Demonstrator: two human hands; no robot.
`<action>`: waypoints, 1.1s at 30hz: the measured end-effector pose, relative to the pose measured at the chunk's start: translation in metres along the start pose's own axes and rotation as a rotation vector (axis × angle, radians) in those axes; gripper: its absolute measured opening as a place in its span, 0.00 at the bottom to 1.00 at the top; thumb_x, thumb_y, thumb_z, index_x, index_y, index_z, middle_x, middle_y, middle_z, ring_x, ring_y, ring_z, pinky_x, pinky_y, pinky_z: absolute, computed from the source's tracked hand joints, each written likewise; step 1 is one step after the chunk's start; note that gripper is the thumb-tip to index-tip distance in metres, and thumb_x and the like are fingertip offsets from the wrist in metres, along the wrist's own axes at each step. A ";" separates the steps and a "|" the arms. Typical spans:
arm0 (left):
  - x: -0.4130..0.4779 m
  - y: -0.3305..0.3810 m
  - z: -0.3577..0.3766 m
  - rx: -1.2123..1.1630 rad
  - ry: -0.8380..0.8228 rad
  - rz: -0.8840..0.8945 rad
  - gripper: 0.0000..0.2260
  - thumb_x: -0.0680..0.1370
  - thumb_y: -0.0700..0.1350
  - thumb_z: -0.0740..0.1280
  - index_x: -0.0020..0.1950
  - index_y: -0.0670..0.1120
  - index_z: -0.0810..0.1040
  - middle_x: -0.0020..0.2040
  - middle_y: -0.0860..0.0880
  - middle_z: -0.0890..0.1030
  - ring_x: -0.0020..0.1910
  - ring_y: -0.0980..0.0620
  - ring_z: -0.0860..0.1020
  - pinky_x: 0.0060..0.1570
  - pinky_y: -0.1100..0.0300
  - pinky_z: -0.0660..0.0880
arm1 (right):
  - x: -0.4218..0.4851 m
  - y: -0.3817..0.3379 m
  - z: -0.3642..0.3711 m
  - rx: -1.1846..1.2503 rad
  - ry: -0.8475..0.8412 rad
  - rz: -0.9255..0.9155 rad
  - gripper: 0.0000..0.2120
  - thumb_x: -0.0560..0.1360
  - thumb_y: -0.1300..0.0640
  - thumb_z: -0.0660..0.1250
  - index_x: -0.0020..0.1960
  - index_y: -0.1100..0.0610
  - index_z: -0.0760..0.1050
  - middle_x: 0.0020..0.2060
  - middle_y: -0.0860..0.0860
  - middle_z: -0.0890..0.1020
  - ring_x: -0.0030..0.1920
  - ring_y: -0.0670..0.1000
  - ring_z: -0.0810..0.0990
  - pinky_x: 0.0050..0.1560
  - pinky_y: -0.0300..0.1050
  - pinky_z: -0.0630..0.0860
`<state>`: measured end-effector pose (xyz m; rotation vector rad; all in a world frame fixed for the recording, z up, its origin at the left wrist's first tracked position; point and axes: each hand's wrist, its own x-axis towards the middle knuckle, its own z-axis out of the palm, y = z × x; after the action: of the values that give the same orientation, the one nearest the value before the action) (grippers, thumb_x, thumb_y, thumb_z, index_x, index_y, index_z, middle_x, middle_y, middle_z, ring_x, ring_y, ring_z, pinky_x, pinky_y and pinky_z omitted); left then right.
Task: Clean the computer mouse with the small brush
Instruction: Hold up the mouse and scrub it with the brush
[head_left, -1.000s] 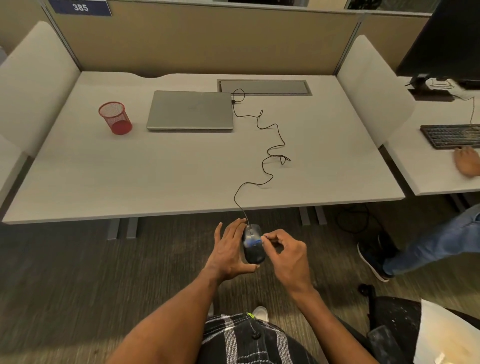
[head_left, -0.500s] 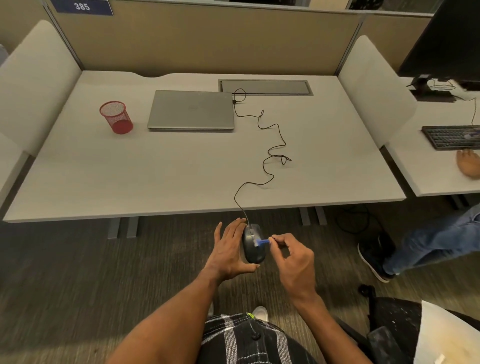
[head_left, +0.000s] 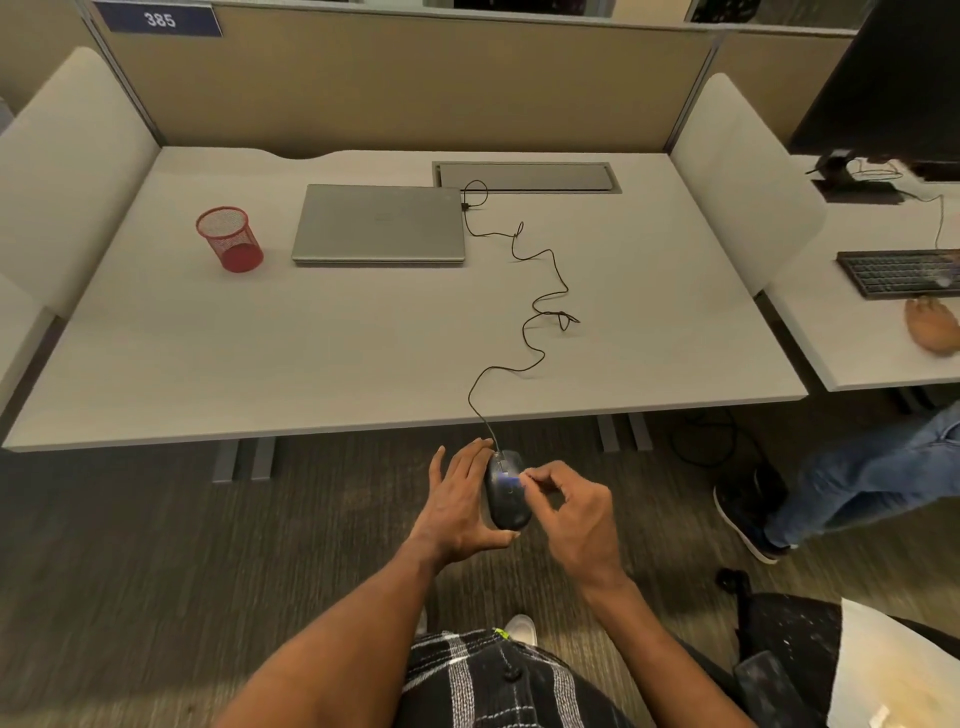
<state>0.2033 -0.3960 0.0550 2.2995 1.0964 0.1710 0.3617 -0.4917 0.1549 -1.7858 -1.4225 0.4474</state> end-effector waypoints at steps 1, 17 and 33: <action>0.000 0.000 0.000 0.018 -0.008 0.001 0.57 0.68 0.75 0.71 0.85 0.48 0.50 0.86 0.50 0.52 0.85 0.51 0.46 0.82 0.38 0.35 | 0.000 -0.001 0.003 0.026 -0.041 0.014 0.04 0.78 0.54 0.71 0.52 0.53 0.81 0.43 0.38 0.81 0.45 0.37 0.84 0.44 0.30 0.81; -0.005 -0.001 -0.005 0.015 0.030 0.026 0.55 0.68 0.73 0.73 0.85 0.48 0.53 0.85 0.50 0.55 0.85 0.52 0.48 0.82 0.39 0.35 | 0.029 0.004 0.011 -0.020 0.139 0.101 0.03 0.79 0.59 0.72 0.52 0.58 0.82 0.43 0.47 0.85 0.41 0.36 0.80 0.44 0.25 0.78; -0.010 -0.001 -0.005 0.039 0.014 0.033 0.56 0.68 0.74 0.70 0.85 0.49 0.50 0.85 0.51 0.54 0.85 0.53 0.47 0.82 0.38 0.35 | 0.043 0.000 0.020 0.047 0.137 0.252 0.02 0.79 0.56 0.73 0.49 0.53 0.82 0.39 0.42 0.83 0.41 0.37 0.83 0.41 0.28 0.79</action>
<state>0.1948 -0.4008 0.0596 2.3556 1.0787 0.1800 0.3614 -0.4445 0.1509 -1.9270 -1.0900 0.4746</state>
